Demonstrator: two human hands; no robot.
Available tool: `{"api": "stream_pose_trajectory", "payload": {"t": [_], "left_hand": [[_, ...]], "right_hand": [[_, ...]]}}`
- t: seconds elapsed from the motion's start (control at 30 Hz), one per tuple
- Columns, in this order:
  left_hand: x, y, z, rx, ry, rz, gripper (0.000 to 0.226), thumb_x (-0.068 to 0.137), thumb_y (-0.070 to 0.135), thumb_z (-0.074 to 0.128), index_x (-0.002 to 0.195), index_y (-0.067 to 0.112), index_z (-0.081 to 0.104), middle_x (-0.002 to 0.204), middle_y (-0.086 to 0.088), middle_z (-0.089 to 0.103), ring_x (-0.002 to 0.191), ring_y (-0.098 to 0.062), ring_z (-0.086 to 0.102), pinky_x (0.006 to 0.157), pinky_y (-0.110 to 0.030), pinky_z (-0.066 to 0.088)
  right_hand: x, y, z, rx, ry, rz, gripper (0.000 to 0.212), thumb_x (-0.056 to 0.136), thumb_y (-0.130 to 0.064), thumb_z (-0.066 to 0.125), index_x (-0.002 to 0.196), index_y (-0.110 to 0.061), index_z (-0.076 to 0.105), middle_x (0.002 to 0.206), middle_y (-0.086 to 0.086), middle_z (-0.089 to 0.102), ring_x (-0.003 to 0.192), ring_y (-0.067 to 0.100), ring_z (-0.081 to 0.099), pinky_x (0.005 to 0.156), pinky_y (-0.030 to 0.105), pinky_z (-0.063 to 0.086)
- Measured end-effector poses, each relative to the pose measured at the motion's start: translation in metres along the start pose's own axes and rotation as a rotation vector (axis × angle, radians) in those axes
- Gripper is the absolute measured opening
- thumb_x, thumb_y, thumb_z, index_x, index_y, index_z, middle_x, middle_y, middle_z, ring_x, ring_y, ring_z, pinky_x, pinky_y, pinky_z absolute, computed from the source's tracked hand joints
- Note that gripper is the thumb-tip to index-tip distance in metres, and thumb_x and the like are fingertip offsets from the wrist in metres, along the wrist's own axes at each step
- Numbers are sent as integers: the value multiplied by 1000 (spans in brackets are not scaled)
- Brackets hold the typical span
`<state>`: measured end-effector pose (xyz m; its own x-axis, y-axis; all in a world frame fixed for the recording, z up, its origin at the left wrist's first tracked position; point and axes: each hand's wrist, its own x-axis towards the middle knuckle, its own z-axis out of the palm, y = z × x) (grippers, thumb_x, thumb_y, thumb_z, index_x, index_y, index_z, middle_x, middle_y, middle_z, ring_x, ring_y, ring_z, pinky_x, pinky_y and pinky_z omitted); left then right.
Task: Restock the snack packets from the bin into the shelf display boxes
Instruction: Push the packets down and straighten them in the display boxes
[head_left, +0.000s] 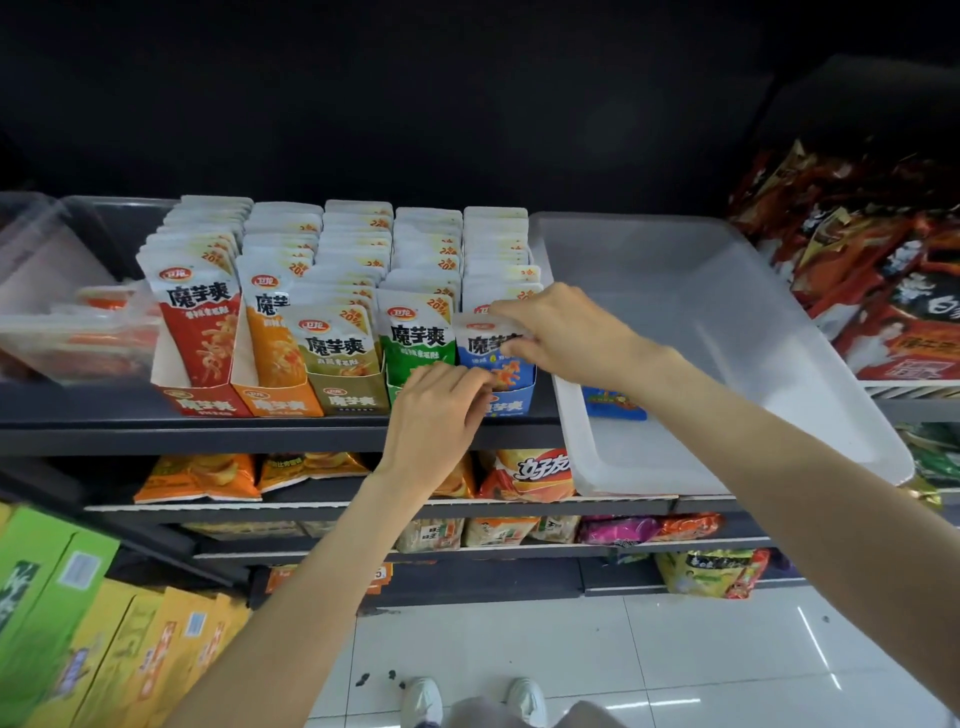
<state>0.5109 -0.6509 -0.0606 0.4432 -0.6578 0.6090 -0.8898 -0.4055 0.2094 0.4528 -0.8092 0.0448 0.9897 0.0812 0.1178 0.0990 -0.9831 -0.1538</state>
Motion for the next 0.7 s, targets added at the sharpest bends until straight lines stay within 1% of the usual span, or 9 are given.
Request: {"api": "stream_pose_trajectory", "payload": {"t": [0.1, 0.2, 0.27, 0.37, 0.43, 0.5, 0.57, 0.63, 0.7], "left_hand": [[-1, 1, 1, 2, 27, 13, 18, 77, 17, 78, 92, 14, 68, 79, 3, 68, 74, -16, 63, 74, -25, 41], [0, 2, 1, -14, 37, -3, 18, 76, 16, 79, 90, 16, 69, 78, 4, 69, 73, -15, 63, 73, -24, 40], [0, 2, 0, -22, 36, -1, 17, 76, 16, 78, 91, 16, 68, 78, 5, 68, 73, -14, 62, 73, -24, 40], [-1, 7, -6, -6, 48, -1, 14, 80, 20, 74, 93, 16, 69, 80, 4, 70, 73, -15, 64, 71, -26, 46], [-2, 13, -11, -31, 81, -20, 15, 87, 26, 66, 97, 16, 69, 85, 3, 71, 76, -15, 66, 71, -27, 50], [0, 23, -20, -124, 129, -42, 20, 90, 29, 61, 100, 14, 70, 89, 3, 72, 80, -13, 67, 69, -28, 55], [7, 38, -30, -233, 147, -39, 23, 91, 29, 59, 103, 13, 69, 91, 4, 71, 83, -11, 66, 70, -31, 55], [18, 52, -36, -278, 85, -28, 28, 91, 34, 56, 107, 14, 68, 94, 5, 71, 86, -9, 65, 75, -27, 54], [27, 62, -36, -209, -34, -23, 38, 90, 44, 52, 111, 16, 67, 100, 5, 70, 89, -11, 65, 78, -25, 50]], "right_hand": [[0, -2, 7, -45, -18, 32, 43, 92, -21, 59, 134, -14, 49, 115, 14, 63, 99, 32, 60, 77, 39, 52], [1, -3, 7, -130, 0, 72, 42, 92, -26, 59, 132, -18, 51, 109, 10, 65, 95, 30, 61, 71, 33, 46], [-5, -1, -2, 32, 67, 96, 34, 88, -30, 65, 120, -18, 61, 99, 3, 69, 89, 22, 64, 72, 30, 48], [-27, 24, -30, 500, 328, 209, 20, 81, -26, 73, 98, -19, 67, 83, -6, 72, 76, 3, 67, 74, 20, 54], [-50, 55, -39, 479, 392, 277, 15, 81, -23, 73, 94, -25, 65, 81, -6, 71, 72, 1, 65, 72, 18, 53], [-69, 86, -30, 246, 275, 335, 11, 83, -23, 71, 92, -26, 67, 86, -5, 71, 78, 5, 66, 80, 29, 53], [-78, 105, -11, 13, 39, 295, 20, 88, -30, 64, 107, -25, 67, 108, -5, 69, 100, 17, 65, 89, 38, 50], [-78, 112, 11, -111, -256, 219, 40, 94, -39, 53, 132, -28, 53, 144, -8, 45, 130, 18, 45, 103, 40, 40], [-78, 119, 29, -241, -432, 113, 50, 98, -43, 43, 145, -27, 35, 157, -5, 20, 141, 19, 28, 110, 39, 33]]}}
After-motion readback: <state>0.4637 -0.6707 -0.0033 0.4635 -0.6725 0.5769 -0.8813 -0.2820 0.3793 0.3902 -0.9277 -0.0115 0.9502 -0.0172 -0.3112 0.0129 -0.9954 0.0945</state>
